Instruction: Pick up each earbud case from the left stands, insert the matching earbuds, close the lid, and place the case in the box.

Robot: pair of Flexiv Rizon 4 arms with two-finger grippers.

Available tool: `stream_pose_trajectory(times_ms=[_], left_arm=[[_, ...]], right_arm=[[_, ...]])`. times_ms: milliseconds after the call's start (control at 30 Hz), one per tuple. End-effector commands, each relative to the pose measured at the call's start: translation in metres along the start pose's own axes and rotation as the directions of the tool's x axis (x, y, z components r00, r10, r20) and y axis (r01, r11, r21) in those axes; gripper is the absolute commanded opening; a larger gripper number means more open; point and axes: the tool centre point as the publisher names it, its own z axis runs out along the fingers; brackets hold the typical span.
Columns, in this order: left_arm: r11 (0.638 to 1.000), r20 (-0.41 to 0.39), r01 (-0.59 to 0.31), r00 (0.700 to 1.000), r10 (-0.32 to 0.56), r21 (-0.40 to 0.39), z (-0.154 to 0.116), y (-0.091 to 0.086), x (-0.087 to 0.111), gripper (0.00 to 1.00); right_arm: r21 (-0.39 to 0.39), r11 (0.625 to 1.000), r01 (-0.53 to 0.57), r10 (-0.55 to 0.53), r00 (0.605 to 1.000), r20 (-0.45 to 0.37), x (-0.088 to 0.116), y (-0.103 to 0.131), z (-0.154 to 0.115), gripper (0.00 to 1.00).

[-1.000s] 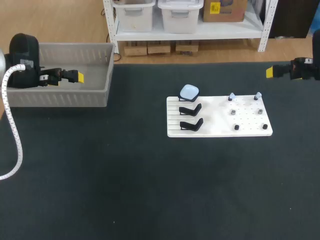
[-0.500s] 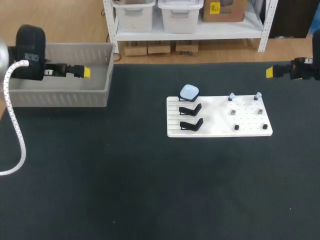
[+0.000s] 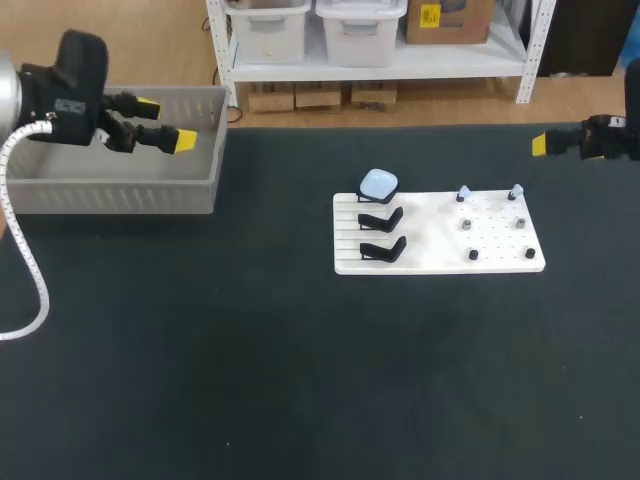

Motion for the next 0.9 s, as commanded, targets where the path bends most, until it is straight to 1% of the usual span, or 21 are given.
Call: stream_pose_trajectory(times_ms=[33,233,367,900], left_arm=[[0.948,0.024,-0.157,0.987,0.157,0.275,0.020,0.008,-0.002,1.00],[0.896,0.041,-0.239,0.970,0.241,0.375,0.044,0.007,-0.004,1.00],[0.853,0.051,-0.281,0.956,0.289,0.440,0.058,0.005,-0.006,1.00],[0.853,0.051,-0.281,0.956,0.289,0.440,0.058,0.005,-0.006,1.00]], right_arm=[[0.002,1.000,0.000,0.000,1.000,-0.001,0.000,0.000,0.000,1.00],[0.002,1.000,0.000,0.000,1.000,-0.001,0.000,0.000,0.000,1.00],[0.002,1.000,0.000,0.000,1.000,-0.001,0.000,0.000,0.000,1.00],[0.002,1.000,0.000,0.000,1.000,-0.001,0.000,0.000,0.000,1.00]])
